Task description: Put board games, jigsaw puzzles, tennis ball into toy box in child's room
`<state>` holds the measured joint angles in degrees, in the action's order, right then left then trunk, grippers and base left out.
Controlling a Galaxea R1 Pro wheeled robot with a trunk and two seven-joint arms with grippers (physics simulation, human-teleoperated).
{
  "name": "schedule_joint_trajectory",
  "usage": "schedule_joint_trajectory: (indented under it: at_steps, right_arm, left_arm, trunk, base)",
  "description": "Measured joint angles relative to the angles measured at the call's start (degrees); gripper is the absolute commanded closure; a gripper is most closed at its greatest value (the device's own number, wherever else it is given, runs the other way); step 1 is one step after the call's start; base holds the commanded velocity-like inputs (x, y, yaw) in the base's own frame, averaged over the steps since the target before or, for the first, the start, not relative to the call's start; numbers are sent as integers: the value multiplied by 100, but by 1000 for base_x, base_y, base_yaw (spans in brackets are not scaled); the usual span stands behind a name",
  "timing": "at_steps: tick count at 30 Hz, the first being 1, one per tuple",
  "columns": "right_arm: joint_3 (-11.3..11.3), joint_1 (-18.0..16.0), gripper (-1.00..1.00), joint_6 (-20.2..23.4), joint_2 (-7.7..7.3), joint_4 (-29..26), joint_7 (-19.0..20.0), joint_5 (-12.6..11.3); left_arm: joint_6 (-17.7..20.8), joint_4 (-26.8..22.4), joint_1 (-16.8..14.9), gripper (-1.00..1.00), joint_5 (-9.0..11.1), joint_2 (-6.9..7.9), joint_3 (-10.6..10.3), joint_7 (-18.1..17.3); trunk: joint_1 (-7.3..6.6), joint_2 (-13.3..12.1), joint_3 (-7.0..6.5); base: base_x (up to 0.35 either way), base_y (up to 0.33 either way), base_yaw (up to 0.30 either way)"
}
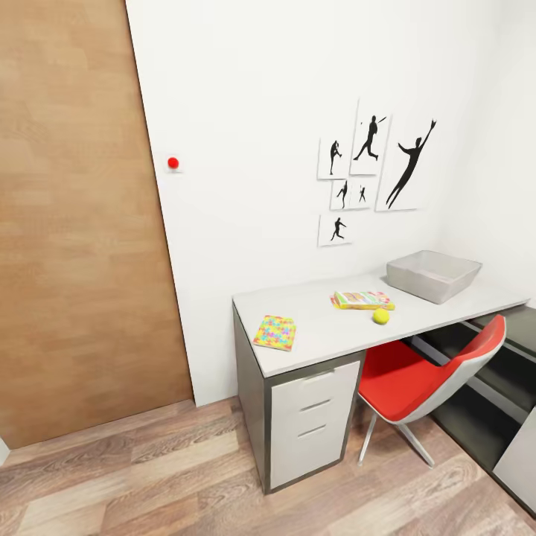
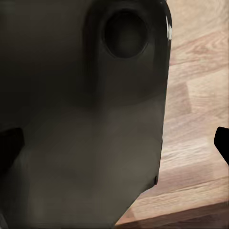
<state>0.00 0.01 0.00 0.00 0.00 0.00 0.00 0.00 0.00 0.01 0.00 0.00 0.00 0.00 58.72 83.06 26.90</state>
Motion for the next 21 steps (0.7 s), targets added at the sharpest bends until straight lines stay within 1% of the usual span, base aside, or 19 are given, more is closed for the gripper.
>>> schedule_joint_trajectory:
  at_steps: [2, 6, 21]
  right_arm:
    - [3, -65, -100, -4, 51, -64, -7, 9]
    - [4, -178, -100, -3, 54, -97, -7, 8]
    - [4, -178, -100, -3, 54, -97, -7, 8]
  left_arm:
    - [49, -15, 66, -100, -10, 54, -4, 19]
    - [47, -16, 115, -100, -13, 56, -5, 20]
    - [48, -16, 115, -100, -13, 56, -5, 20]
  trunk:
    - [1, -1, -2]
    - [1, -1, -2]
    - [1, -1, -2]
  base:
    - [0, 0, 0]
    - [0, 0, 0]
    - [0, 0, 0]
